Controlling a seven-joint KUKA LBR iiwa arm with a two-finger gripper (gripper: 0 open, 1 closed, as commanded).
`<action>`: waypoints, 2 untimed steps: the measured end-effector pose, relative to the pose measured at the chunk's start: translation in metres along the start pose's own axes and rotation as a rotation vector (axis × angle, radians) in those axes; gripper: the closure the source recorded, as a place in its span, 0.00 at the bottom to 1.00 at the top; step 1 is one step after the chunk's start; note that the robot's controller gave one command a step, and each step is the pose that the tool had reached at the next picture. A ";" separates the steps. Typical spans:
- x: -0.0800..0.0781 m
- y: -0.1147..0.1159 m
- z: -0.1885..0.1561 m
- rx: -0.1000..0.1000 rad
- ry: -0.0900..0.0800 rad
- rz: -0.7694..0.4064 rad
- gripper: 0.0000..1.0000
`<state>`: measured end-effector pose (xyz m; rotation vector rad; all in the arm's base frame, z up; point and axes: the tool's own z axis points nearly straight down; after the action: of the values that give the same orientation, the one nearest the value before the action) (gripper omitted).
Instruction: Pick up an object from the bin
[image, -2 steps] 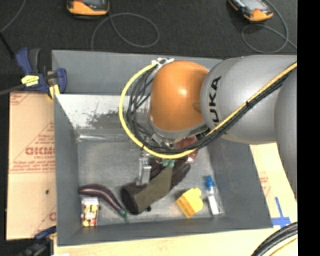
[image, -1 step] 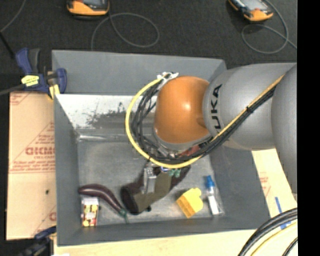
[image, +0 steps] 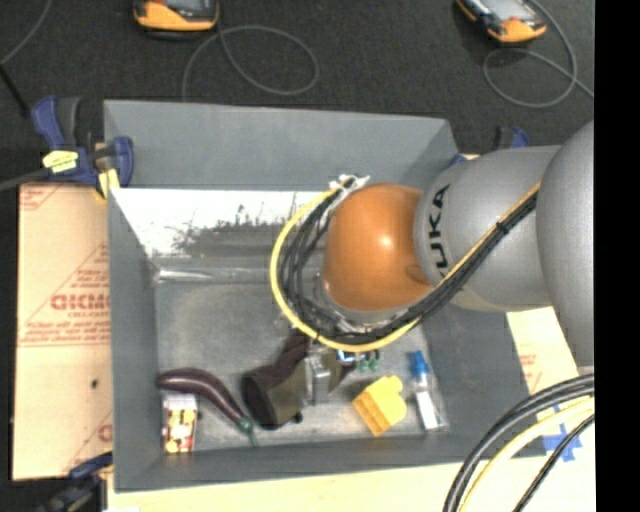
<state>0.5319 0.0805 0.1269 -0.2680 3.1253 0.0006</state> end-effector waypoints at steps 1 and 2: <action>-0.004 -0.008 0.017 0.002 0.000 -0.034 0.00; 0.001 0.002 0.042 0.000 -0.001 0.383 1.00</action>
Offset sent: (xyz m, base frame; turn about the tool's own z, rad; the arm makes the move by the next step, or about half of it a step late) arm -0.0025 0.0033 -0.0428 0.3835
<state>0.5304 0.0827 0.0848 0.3318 3.1181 0.0027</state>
